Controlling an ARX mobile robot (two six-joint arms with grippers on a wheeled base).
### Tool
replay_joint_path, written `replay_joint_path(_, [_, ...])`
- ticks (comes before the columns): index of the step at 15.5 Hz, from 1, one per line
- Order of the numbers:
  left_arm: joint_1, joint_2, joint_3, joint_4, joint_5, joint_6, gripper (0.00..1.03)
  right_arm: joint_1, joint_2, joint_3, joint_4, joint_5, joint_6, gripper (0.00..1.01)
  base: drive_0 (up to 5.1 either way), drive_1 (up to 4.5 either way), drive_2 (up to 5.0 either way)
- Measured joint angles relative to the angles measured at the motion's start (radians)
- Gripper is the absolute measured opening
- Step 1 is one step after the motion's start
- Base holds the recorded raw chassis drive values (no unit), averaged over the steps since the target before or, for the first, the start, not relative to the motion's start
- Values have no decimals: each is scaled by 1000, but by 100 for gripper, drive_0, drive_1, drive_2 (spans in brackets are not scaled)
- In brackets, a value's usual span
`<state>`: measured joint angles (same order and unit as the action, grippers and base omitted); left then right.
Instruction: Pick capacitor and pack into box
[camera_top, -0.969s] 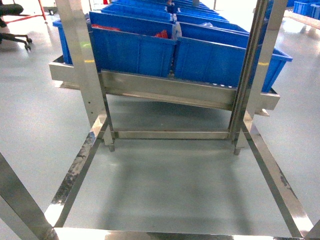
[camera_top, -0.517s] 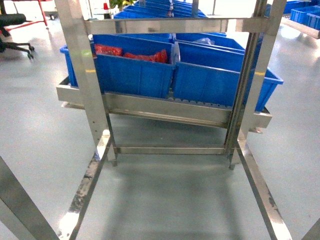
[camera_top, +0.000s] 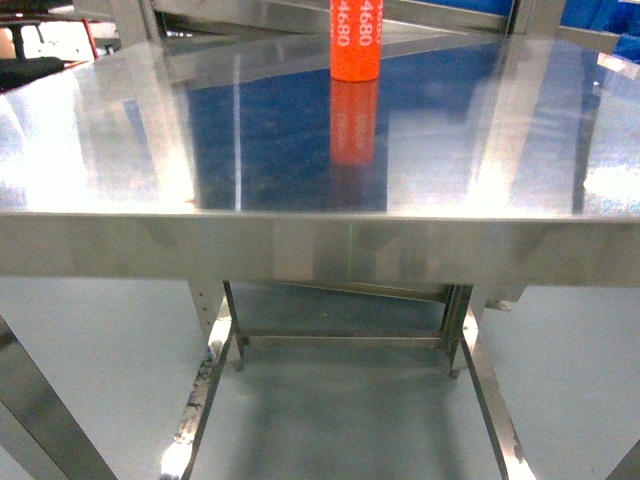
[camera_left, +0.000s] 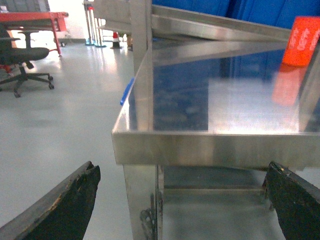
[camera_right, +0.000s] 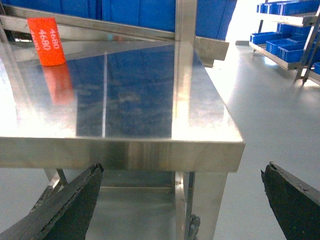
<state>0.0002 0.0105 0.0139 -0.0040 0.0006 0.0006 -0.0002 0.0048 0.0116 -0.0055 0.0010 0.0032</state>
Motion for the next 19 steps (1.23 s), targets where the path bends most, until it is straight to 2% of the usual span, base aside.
replay_joint_path(19, [0,0,0,0,-1,0,98,0,0,0,1,-1,-1,98,0,0,0])
